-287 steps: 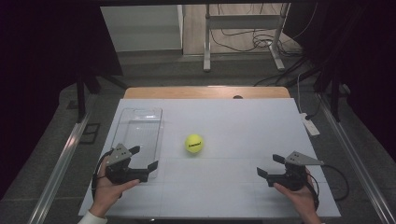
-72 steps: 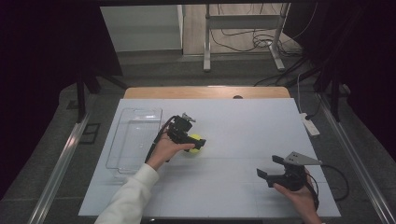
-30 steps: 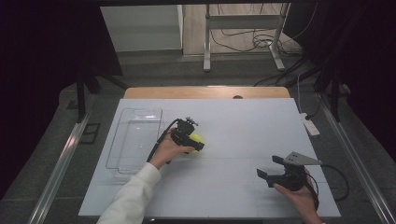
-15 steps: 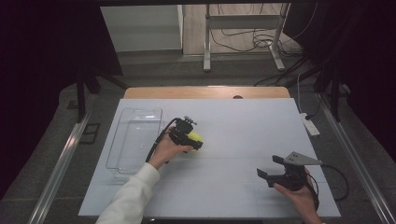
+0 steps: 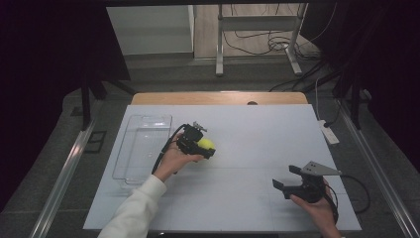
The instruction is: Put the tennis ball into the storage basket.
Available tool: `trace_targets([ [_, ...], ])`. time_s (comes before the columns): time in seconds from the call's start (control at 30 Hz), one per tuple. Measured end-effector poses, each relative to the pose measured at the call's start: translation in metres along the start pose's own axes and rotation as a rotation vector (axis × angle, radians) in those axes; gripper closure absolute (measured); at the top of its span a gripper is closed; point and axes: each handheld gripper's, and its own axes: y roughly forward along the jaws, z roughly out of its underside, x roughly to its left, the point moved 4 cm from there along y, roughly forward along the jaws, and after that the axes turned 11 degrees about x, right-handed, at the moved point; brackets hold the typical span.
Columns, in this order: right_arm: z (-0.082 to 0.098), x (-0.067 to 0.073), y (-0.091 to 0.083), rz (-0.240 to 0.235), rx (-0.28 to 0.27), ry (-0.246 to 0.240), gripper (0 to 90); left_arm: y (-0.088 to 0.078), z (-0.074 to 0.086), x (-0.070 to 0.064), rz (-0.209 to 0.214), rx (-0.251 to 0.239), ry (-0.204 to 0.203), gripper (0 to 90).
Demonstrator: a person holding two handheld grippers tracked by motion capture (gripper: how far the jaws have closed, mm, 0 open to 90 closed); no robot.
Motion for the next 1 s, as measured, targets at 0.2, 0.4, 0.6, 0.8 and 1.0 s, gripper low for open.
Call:
trace_targets([
  [0.2, 0.000, 0.000, 0.000, 0.000, 0.000, 0.001, 11.2, -0.006, 0.001, 0.001, 0.003, -0.025, 0.000, 26.5],
  [0.4, 0.000, 0.000, 0.000, 0.001, 0.002, 0.001, 11.2, -0.010, 0.003, 0.003, 0.000, -0.046, -0.003, 26.5],
  [0.6, 0.000, 0.000, 0.000, 0.004, 0.003, -0.001, 11.2, -0.017, 0.004, 0.005, 0.005, -0.071, -0.007, 26.5],
  [0.8, 0.000, 0.000, 0.000, 0.003, 0.001, -0.002, 11.3, -0.024, 0.005, 0.007, 0.005, -0.101, -0.010, 26.5],
  [1.0, 0.000, 0.000, 0.000, 0.005, 0.003, -0.003, 11.3, -0.032, 0.007, 0.008, 0.001, -0.137, -0.010, 26.5],
])
